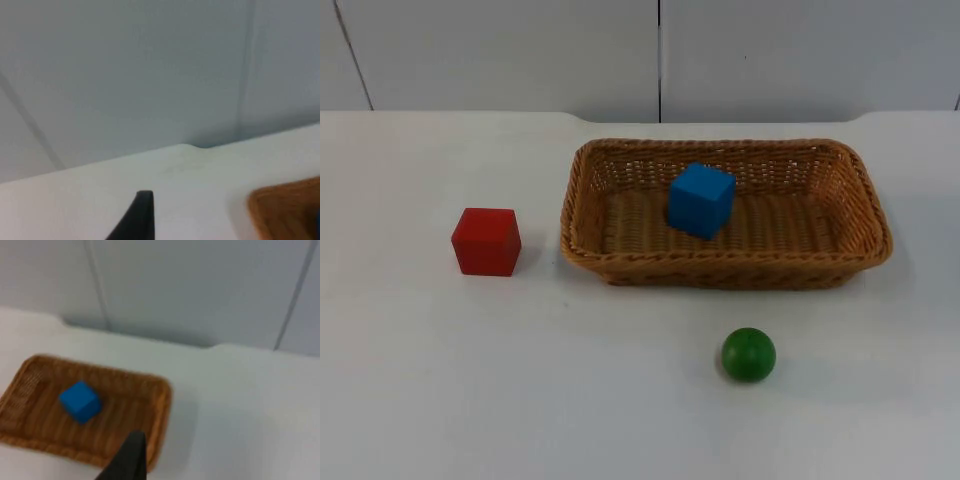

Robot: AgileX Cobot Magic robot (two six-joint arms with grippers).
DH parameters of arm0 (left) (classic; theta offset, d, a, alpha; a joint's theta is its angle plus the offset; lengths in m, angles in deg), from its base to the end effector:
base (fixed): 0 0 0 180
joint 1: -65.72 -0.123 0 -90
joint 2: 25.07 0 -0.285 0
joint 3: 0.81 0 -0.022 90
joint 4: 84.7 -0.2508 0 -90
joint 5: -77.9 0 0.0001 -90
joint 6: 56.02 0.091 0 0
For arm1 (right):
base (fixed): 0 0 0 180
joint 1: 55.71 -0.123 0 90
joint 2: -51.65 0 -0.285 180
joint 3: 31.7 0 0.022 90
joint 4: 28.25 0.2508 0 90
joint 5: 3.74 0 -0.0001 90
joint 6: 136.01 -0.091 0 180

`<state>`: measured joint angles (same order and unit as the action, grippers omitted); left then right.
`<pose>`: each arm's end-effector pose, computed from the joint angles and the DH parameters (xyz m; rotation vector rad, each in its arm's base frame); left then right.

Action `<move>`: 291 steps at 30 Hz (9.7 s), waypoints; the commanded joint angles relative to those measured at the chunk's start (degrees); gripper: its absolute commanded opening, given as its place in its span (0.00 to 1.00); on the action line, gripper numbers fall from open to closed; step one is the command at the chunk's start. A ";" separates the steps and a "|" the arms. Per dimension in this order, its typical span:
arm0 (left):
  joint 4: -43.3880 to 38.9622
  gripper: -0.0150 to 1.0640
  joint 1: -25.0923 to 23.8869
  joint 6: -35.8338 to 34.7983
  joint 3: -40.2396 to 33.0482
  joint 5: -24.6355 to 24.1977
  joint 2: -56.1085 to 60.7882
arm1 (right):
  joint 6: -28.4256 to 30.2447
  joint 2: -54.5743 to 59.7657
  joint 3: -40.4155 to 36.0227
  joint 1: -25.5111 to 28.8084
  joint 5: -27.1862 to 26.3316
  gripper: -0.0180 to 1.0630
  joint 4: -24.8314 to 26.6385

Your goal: Place all geometric objects except the red cube into the basket.

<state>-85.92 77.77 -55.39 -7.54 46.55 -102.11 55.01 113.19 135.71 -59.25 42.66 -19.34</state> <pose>0.2597 -0.0544 0.4111 0.2332 1.9971 -0.1045 0.1766 0.0212 0.4178 -0.2208 2.0839 0.1041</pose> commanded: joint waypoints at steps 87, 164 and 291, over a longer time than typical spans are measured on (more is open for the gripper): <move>-4.29 0.98 -16.02 -6.02 -10.99 1.76 11.97 | -46.13 38.16 -6.44 -35.35 -28.24 0.02 -35.48; -5.24 0.98 -16.02 -7.10 -10.99 2.05 11.97 | -5.79 12.58 13.60 6.88 -6.09 0.99 -8.29; 3.77 0.98 -9.67 4.86 -41.93 -30.32 69.25 | -5.24 -53.75 -33.00 0.43 19.97 0.99 -4.43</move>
<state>-80.79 67.70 -48.38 -49.26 15.32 -33.14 49.77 59.50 103.04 -58.67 64.01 -23.68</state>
